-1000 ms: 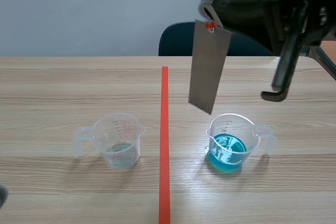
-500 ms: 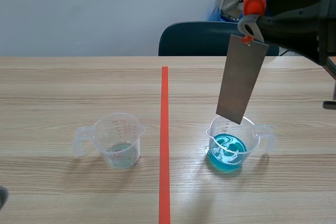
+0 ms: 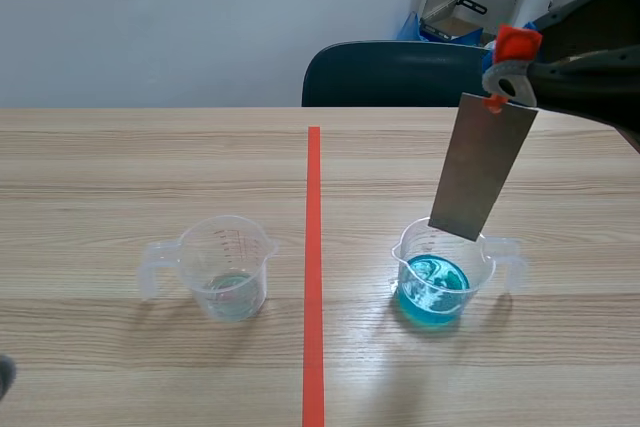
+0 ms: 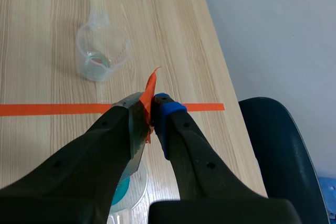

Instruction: Do the redox reaction experiment

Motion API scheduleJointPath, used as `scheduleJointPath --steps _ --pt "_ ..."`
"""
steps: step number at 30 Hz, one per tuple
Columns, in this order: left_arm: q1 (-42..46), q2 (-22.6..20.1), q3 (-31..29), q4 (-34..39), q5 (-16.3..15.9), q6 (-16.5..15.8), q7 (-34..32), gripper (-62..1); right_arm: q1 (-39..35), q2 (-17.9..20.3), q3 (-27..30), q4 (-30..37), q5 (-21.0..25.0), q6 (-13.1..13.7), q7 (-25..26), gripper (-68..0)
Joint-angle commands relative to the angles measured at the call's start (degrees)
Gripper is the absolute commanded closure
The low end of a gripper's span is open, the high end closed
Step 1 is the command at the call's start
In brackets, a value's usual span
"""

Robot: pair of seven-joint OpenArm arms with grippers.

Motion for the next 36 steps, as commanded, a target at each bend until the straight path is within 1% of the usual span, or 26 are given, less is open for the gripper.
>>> scheduleJointPath --steps 1,5,9,24,30,36 --pt "0.1 -0.2 0.1 0.6 -0.3 -0.1 -0.9 -62.3 2.0 0.3 0.2 0.0 0.4 0.3 1.8 -0.6" --pt "0.1 -0.2 0.1 0.6 -0.3 -0.1 -0.9 -62.3 3.3 0.3 0.2 -0.5 0.4 0.3 2.6 -0.6" --pt "0.1 -0.2 0.1 0.6 -0.3 -0.1 -0.9 -62.3 3.4 0.3 0.2 -0.5 -1.0 0.3 3.5 -0.6" --pt "0.1 -0.2 0.1 0.6 -0.3 -0.1 -0.9 -62.3 3.4 0.3 0.2 -0.5 -1.1 0.3 3.5 -0.6" --pt "0.1 -0.2 0.1 0.6 -0.3 -0.1 -0.9 -62.3 3.4 0.2 0.2 -0.5 -2.6 0.3 3.5 -0.6" --pt "0.1 -0.2 0.1 0.6 -0.3 -0.1 -0.9 -62.3 3.4 0.0 0.2 -0.5 -2.6 0.3 3.5 -0.6"
